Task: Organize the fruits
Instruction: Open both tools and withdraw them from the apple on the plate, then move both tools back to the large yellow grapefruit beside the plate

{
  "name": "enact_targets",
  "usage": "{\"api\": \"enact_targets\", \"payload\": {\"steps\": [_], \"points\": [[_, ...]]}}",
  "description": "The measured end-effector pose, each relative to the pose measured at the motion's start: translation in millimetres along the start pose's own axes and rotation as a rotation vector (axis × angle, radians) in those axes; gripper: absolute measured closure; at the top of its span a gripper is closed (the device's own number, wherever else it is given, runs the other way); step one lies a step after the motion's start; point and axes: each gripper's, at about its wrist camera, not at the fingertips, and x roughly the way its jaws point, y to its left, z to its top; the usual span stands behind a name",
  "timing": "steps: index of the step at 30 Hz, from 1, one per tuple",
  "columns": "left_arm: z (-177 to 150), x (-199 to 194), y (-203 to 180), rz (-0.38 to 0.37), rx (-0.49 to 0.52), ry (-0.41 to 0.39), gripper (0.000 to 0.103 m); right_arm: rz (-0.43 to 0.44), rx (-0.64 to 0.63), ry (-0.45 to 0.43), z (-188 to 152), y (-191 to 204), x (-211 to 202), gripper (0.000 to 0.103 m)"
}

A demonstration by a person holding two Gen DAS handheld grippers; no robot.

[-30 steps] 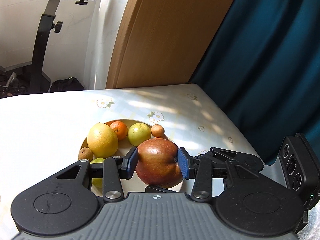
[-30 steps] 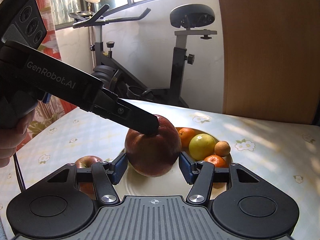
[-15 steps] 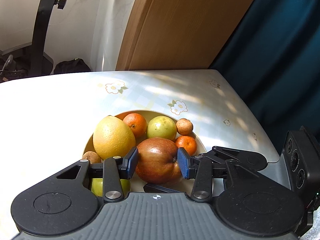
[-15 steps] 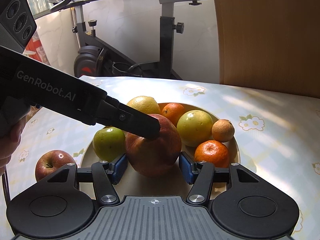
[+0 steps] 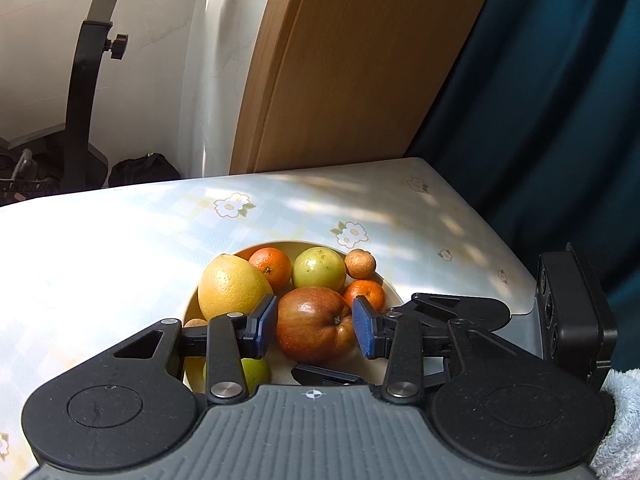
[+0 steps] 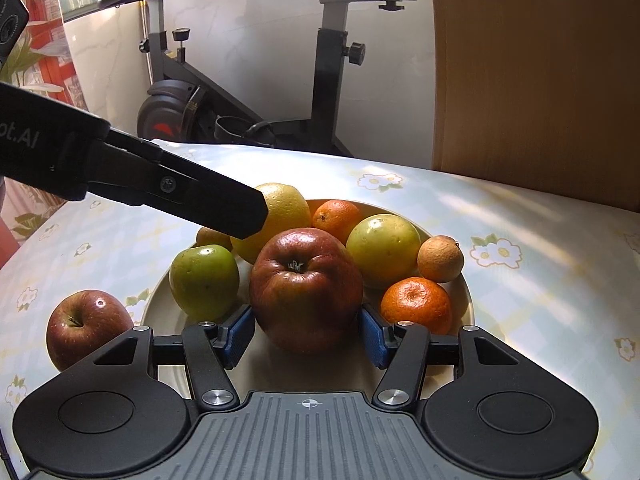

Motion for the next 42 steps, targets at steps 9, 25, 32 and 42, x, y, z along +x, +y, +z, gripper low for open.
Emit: {"api": "enact_targets", "payload": {"steps": [9, 25, 32, 42], "points": [[-21.6, -51.3, 0.7, 0.131, -0.091, -0.077, 0.060, 0.016, 0.019, -0.071, -1.1, 4.4, -30.2, 0.046], [-78.3, -130.0, -4.4, 0.390, -0.175, -0.214, 0.059, -0.024, 0.227, -0.358, -90.4, 12.2, -105.8, 0.045], [-105.7, -117.9, -12.6, 0.471, -0.208, -0.173, 0.059, -0.078, 0.349, -0.467, -120.7, 6.1, -114.0, 0.045], [-137.0, -126.1, -26.2, 0.482, -0.191, -0.145, 0.059, -0.075, 0.302, -0.447, -129.6, 24.8, -123.4, 0.045]]}}
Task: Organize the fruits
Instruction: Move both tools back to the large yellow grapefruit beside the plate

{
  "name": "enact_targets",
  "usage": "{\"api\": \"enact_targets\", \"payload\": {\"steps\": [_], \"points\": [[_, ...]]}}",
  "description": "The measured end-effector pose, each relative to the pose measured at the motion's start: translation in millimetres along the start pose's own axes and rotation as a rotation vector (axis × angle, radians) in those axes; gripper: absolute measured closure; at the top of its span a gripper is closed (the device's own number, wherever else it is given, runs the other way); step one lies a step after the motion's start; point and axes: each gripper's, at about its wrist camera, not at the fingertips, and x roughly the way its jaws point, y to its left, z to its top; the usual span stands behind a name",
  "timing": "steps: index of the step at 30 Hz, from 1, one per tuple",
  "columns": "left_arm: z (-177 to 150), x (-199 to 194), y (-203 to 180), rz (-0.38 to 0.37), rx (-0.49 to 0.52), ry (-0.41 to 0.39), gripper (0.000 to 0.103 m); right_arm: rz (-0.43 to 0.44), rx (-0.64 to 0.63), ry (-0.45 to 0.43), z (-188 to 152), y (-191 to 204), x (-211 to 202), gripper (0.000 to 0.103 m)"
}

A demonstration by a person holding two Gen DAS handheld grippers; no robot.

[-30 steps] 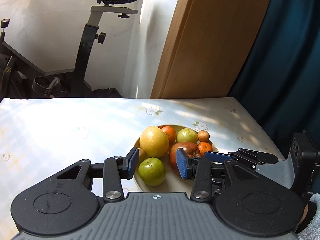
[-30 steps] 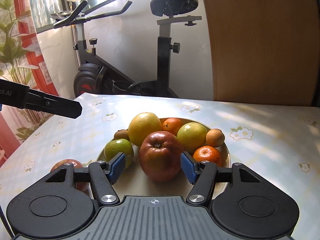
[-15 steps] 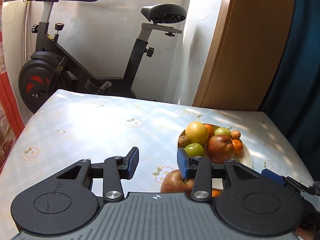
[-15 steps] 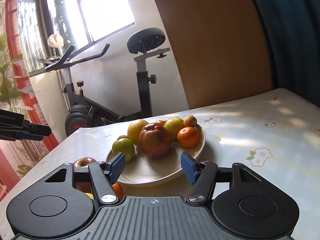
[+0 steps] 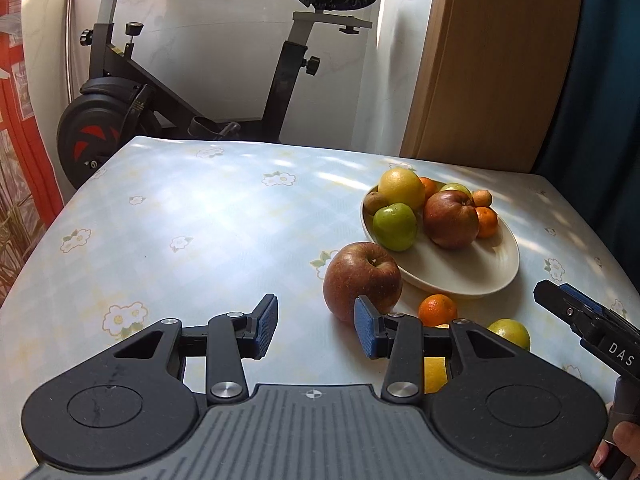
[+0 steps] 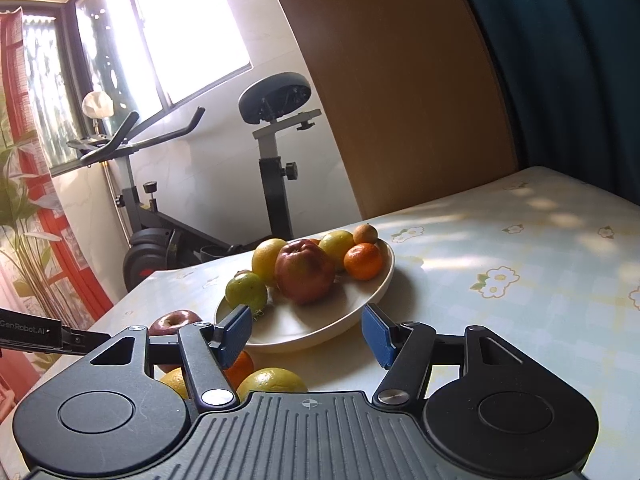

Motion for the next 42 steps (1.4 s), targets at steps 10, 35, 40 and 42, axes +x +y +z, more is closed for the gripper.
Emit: {"api": "enact_targets", "payload": {"steps": [10, 35, 40, 42], "points": [[-9.5, 2.0, 20.0, 0.028, -0.081, 0.038, 0.059, 0.015, -0.213, 0.035, -9.7, 45.5, -5.7, 0.040], [-15.2, -16.2, 50.1, 0.014, -0.143, -0.016, 0.059, 0.053, -0.361, 0.215, -29.6, 111.8, -7.4, 0.040], [-15.6, -17.0, 52.2, 0.007, -0.147, -0.020, 0.059, 0.069, -0.359, 0.252, -32.2, 116.4, -6.3, 0.040], [-15.7, -17.3, 52.9, 0.003, -0.153, -0.021, 0.059, 0.062, -0.361, 0.275, -34.4, 116.6, -3.9, 0.040]]}}
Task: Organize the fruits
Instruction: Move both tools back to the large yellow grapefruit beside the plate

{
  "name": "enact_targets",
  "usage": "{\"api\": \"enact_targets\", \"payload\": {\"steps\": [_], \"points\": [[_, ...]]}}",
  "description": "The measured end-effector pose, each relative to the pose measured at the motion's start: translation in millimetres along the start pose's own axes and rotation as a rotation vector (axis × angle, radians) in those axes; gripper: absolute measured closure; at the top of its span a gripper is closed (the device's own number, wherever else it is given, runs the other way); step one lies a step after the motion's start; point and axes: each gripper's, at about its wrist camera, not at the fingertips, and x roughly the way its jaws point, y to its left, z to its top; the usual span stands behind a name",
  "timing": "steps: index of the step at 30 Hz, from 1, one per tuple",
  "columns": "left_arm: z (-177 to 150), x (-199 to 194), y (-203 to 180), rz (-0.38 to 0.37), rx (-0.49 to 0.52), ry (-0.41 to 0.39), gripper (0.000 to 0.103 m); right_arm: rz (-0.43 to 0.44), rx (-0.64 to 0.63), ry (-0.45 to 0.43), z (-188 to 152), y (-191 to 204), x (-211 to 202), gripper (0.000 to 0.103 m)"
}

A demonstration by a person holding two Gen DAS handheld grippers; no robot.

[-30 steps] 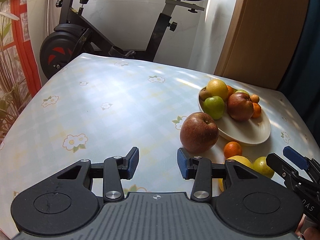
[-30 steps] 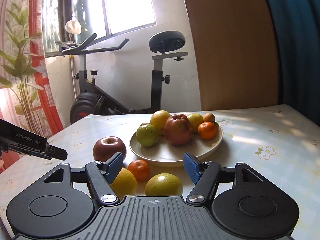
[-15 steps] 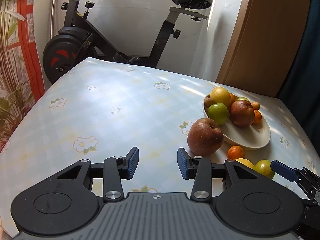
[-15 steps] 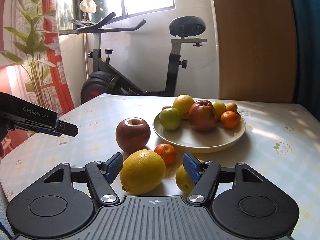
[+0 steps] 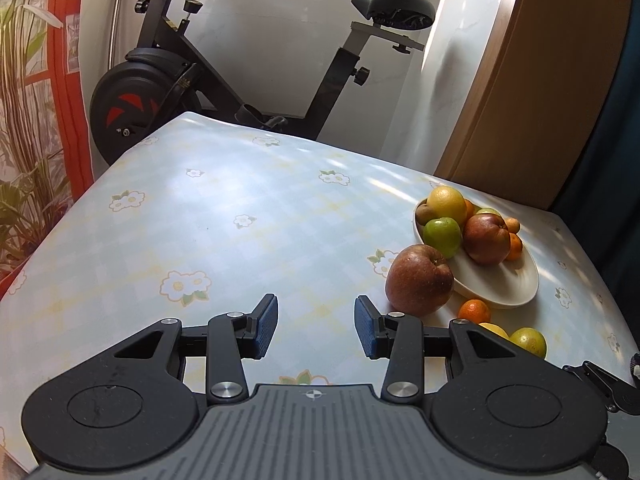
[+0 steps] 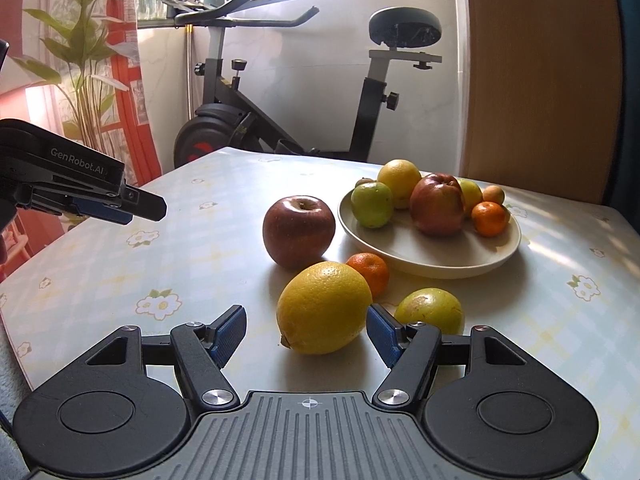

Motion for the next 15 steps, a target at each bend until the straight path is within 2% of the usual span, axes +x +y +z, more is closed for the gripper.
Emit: {"api": "enact_targets", "payload": {"steps": [10, 13, 15], "points": [[-1.7, -3.6, 2.6, -0.011, 0.006, -0.002, 0.059, 0.002, 0.006, 0.048, -6.6, 1.2, 6.2, 0.045], [-2.0, -4.3, 2.6, -0.011, 0.005, -0.004, 0.059, -0.006, 0.022, 0.048, -3.3, -0.8, 9.0, 0.044], [-2.4, -4.6, 2.5, -0.011, 0.005, -0.004, 0.059, 0.010, 0.071, 0.069, 0.4, -5.6, 14.7, 0.039]]}}
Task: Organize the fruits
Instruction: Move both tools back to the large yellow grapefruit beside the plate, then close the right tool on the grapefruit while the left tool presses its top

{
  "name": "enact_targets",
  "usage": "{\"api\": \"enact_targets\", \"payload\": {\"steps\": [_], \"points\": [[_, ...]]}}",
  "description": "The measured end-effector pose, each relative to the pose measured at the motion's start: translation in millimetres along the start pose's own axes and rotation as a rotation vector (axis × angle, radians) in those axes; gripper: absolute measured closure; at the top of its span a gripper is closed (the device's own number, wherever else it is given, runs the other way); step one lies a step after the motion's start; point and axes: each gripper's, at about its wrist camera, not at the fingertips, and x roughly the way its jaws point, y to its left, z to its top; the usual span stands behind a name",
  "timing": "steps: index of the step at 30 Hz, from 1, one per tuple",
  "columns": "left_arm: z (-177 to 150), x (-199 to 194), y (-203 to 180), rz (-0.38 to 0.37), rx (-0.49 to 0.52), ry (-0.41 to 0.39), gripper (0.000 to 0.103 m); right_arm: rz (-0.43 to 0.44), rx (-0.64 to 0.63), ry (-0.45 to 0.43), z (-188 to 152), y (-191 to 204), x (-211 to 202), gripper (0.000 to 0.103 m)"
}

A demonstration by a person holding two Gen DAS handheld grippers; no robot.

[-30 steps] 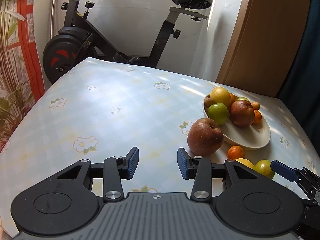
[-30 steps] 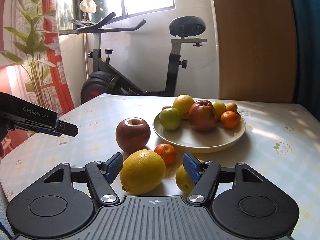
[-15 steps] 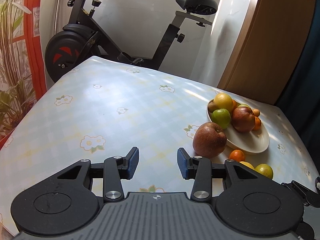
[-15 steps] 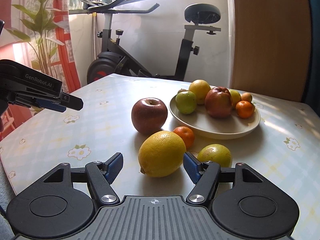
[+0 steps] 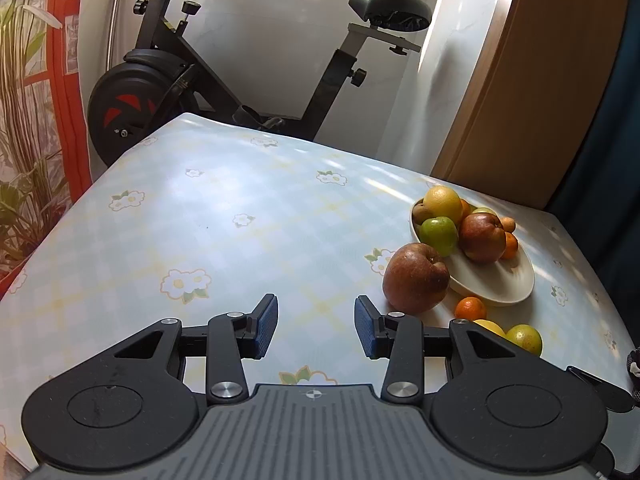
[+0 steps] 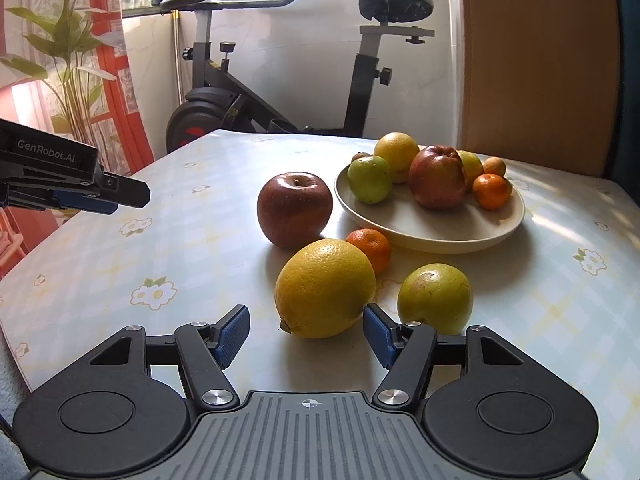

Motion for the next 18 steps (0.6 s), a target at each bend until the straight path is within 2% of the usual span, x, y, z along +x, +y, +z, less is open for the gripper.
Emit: {"api": "enact_targets", "payload": {"steps": [2, 8, 12, 16, 18], "points": [[-0.1, 0.2, -0.1, -0.001, 0.004, 0.001, 0.059, 0.017, 0.038, 0.007, 3.8, -4.2, 3.8, 0.035], [-0.2, 0.8, 2.7, -0.010, 0.005, 0.012, 0.059, -0.003, 0.075, 0.042, 14.2, -10.6, 19.4, 0.036], [-0.4, 2.0, 4.0, -0.007, 0.001, 0.019, 0.059, -0.024, 0.076, 0.089, 13.7, -12.1, 30.8, 0.052], [-0.8, 2.1, 4.0, -0.004, 0.008, 0.022, 0.059, -0.029, 0.028, 0.080, 10.8, -10.5, 29.5, 0.054], [-0.8, 1.3, 3.9, 0.000, 0.006, 0.021, 0.059, 0.000, 0.020, 0.080, 9.1, -9.2, 27.6, 0.054]]}}
